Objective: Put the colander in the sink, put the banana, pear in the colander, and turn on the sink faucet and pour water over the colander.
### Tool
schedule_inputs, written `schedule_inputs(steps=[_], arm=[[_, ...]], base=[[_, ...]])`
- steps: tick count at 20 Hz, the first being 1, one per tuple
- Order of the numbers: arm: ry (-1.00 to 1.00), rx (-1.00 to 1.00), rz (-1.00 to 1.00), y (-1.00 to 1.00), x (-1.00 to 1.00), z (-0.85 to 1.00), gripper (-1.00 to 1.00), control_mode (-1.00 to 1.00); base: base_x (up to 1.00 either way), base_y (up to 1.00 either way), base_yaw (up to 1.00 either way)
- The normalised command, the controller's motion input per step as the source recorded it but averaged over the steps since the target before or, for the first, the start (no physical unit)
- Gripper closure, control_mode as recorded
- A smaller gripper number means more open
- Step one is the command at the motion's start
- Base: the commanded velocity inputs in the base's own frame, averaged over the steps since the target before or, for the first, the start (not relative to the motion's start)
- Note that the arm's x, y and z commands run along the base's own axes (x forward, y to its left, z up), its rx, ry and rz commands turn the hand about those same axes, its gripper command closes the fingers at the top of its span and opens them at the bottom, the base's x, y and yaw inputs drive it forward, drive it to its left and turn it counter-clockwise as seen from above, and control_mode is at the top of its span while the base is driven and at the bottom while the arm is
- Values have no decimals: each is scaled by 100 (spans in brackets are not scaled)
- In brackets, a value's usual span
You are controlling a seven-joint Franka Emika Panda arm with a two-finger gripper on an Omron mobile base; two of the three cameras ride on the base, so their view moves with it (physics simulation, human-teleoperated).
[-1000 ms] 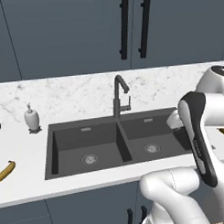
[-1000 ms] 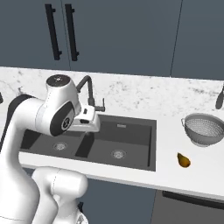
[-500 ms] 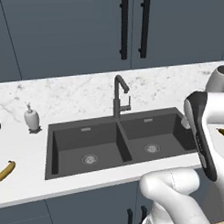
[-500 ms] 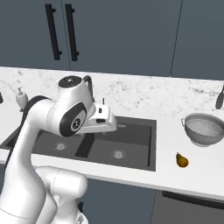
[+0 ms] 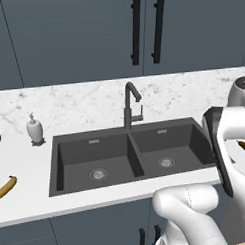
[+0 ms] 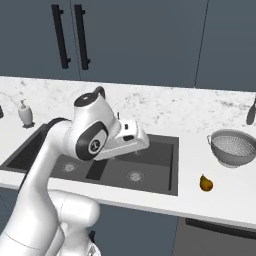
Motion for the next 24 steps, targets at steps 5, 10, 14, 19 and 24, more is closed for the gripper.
schedule_inputs(steps=[5, 10, 14, 19, 24], arm=[[1, -5, 0, -52, 11, 0, -100, -100], [10, -3, 0, -40, 31, 0, -100, -100], [5, -1, 0, -47, 43, -3, -100, -100], [0, 0, 1, -55, 38, -2, -100, -100], [0, 0, 3, -54, 43, -10, -100, -100]], base=[[0, 0, 0], [0, 0, 0], [0, 0, 0], [0, 0, 0], [0, 0, 0]])
